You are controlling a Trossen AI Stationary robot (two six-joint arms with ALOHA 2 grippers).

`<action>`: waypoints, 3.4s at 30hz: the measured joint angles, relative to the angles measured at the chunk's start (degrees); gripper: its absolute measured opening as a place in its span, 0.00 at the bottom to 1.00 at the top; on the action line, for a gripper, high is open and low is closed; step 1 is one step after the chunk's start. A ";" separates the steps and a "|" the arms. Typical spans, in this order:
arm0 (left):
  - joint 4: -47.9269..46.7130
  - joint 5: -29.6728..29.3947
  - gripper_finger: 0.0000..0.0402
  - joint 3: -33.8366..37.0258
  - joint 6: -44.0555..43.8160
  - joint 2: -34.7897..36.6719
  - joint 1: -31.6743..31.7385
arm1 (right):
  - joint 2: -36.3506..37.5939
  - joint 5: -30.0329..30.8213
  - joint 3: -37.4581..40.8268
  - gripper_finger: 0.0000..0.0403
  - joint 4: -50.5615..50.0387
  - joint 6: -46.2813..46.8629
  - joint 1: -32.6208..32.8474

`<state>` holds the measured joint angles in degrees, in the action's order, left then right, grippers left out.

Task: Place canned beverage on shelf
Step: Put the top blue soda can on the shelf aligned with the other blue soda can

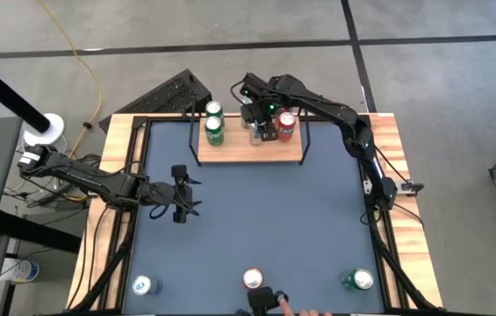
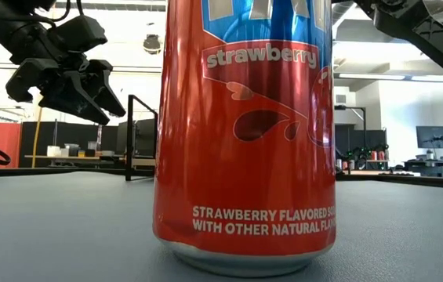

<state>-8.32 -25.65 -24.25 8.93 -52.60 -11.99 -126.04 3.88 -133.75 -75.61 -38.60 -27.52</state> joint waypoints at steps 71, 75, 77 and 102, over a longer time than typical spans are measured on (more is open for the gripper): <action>-0.25 0.04 0.70 0.00 -0.14 0.00 0.02 | -0.06 -0.72 0.00 0.70 1.55 65.47 0.14; -0.37 0.04 0.70 0.00 -0.14 0.00 0.02 | -0.06 -3.38 0.00 0.70 1.49 65.62 0.13; -0.39 0.02 0.70 0.00 -0.14 0.00 0.02 | -0.06 -5.70 0.00 0.70 1.53 65.55 0.08; -1.75 0.00 0.70 0.00 -1.13 -0.01 0.02 | 0.51 -14.20 -0.06 0.70 -3.64 58.02 -0.80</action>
<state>-10.07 -25.65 -24.25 7.81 -52.61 -11.97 -125.53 -10.32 -133.81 -79.26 19.42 -28.32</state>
